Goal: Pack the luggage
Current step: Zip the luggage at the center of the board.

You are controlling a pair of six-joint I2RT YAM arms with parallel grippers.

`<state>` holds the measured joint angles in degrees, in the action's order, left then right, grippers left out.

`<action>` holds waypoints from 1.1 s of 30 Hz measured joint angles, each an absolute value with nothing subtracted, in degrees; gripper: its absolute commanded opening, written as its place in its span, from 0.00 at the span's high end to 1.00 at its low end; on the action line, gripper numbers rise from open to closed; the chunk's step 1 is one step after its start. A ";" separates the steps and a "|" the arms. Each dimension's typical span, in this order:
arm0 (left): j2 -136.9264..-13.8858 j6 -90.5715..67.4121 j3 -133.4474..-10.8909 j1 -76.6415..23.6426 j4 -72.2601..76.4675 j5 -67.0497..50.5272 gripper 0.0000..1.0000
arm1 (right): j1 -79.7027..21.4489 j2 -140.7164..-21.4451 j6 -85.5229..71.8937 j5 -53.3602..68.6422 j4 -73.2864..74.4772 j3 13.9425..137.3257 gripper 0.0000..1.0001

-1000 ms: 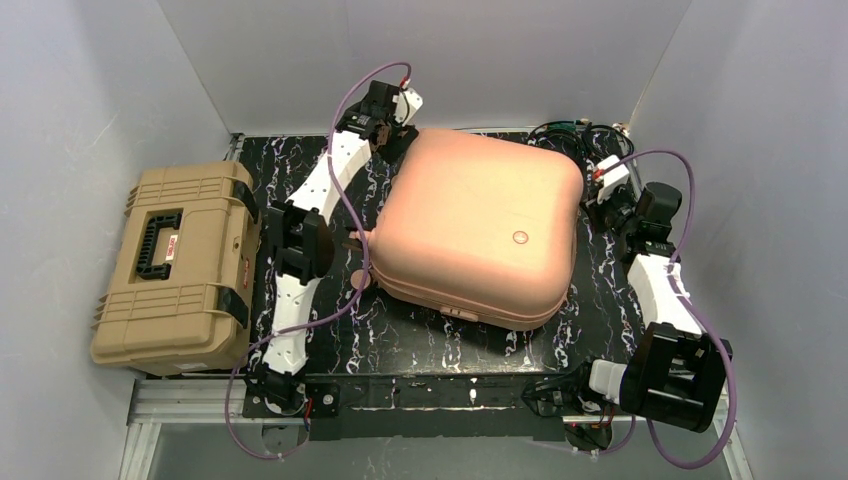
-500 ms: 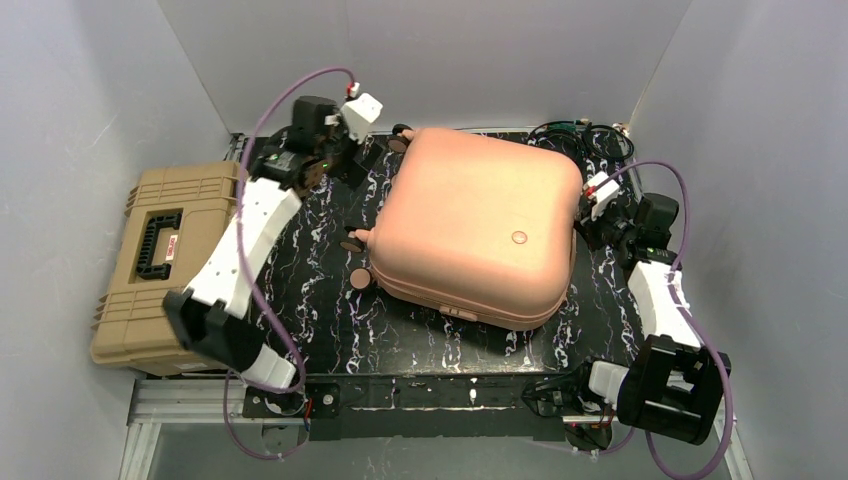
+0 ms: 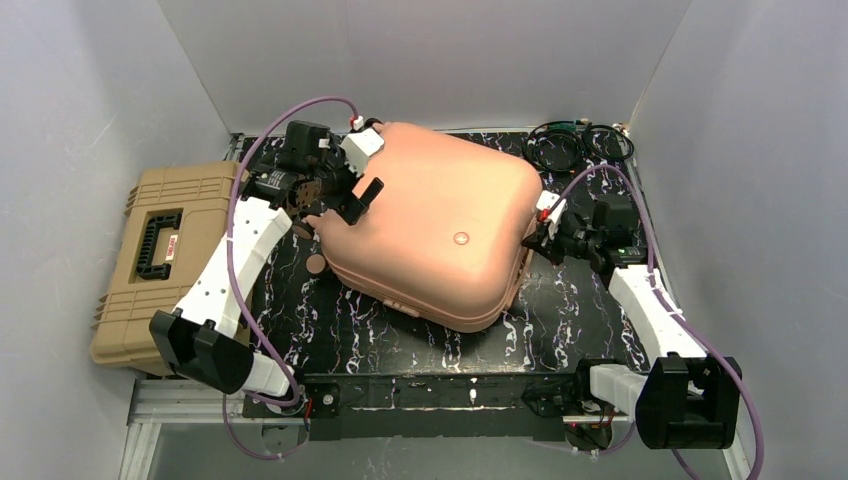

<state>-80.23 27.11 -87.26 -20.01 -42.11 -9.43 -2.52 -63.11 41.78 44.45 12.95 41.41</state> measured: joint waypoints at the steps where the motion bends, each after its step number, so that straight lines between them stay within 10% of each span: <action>1: -80.55 27.03 -87.33 -20.10 -42.15 -10.35 0.02 | -3.22 -63.02 41.69 45.82 13.80 41.56 0.96; 16: -91.39 22.46 -103.98 -34.57 -34.70 -12.93 0.02 | 4.71 -66.96 41.25 48.14 13.45 42.39 0.57; 33: -98.63 19.31 -105.43 -40.53 -32.93 -9.41 0.02 | 3.22 -73.10 39.99 44.71 -14.94 31.29 0.54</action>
